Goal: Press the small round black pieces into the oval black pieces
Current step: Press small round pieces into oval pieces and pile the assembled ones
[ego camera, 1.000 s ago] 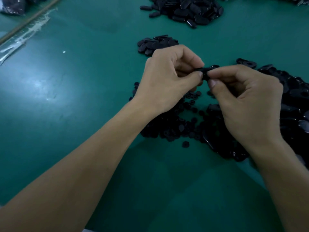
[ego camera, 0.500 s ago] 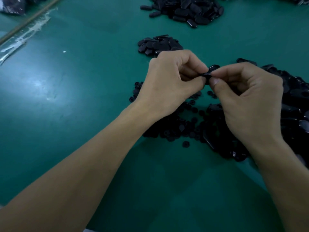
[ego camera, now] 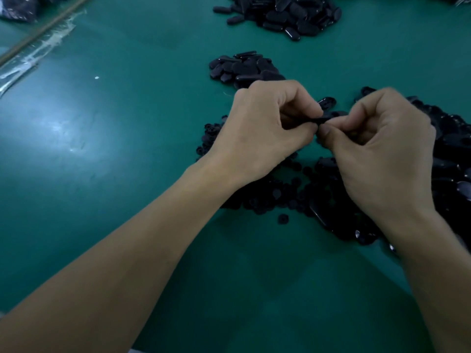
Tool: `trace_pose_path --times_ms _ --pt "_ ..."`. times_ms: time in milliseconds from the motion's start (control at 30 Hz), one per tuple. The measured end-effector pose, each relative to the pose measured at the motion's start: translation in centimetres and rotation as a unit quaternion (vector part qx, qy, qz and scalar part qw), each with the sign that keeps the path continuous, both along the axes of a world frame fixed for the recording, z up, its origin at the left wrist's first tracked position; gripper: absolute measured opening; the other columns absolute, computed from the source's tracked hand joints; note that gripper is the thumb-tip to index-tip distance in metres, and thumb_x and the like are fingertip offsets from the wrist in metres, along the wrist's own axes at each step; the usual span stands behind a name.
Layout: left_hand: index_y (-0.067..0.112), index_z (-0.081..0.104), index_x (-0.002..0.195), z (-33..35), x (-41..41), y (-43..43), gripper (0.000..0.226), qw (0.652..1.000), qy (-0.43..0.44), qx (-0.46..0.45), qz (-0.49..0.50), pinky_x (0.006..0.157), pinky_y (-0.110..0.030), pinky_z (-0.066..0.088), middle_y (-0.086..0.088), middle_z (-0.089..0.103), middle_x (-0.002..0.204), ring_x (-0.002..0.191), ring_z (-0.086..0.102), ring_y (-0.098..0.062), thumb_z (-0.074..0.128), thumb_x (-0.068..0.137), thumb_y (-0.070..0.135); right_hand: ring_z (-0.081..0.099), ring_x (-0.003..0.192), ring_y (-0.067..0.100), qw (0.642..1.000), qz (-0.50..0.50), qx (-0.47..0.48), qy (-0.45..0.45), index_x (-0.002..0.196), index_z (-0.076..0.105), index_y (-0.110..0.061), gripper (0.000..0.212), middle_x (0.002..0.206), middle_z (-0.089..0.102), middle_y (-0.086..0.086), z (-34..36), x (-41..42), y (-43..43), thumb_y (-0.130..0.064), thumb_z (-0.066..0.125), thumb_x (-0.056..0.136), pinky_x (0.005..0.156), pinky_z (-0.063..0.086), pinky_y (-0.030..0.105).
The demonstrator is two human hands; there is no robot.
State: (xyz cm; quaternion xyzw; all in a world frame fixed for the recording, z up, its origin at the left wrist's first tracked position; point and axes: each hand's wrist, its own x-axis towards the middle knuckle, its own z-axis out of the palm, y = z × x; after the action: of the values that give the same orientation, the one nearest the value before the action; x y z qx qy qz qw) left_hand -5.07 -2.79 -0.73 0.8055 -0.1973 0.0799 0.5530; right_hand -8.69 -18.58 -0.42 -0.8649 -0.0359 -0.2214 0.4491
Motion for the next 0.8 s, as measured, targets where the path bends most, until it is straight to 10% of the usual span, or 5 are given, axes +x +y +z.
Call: trace_pose_path --times_ms 500,800 --pt "0.018 0.065 0.089 -0.4 0.2 0.2 0.015 0.996 -0.064 0.049 0.042 0.067 -0.029 0.055 0.010 0.068 0.076 0.070 0.065 -0.006 0.074 0.083 0.009 0.073 0.073 0.009 0.997 0.064 0.042 -0.025 0.081 0.062 -0.037 0.026 0.082 0.074 -0.014 -0.2 0.0 0.7 -0.014 0.071 0.088 0.071 0.061 0.043" --pt "0.033 0.057 0.091 -0.2 0.3 0.0 0.030 1.000 0.022 -0.017 -0.006 0.064 -0.023 0.049 0.008 0.076 0.081 0.065 0.065 -0.006 0.073 0.084 0.008 0.069 0.087 0.004 0.998 0.036 0.010 -0.044 0.105 0.070 -0.030 0.018 0.096 0.071 -0.015 -0.4 0.8 -0.6 -0.020 0.070 0.091 0.079 0.054 0.021"
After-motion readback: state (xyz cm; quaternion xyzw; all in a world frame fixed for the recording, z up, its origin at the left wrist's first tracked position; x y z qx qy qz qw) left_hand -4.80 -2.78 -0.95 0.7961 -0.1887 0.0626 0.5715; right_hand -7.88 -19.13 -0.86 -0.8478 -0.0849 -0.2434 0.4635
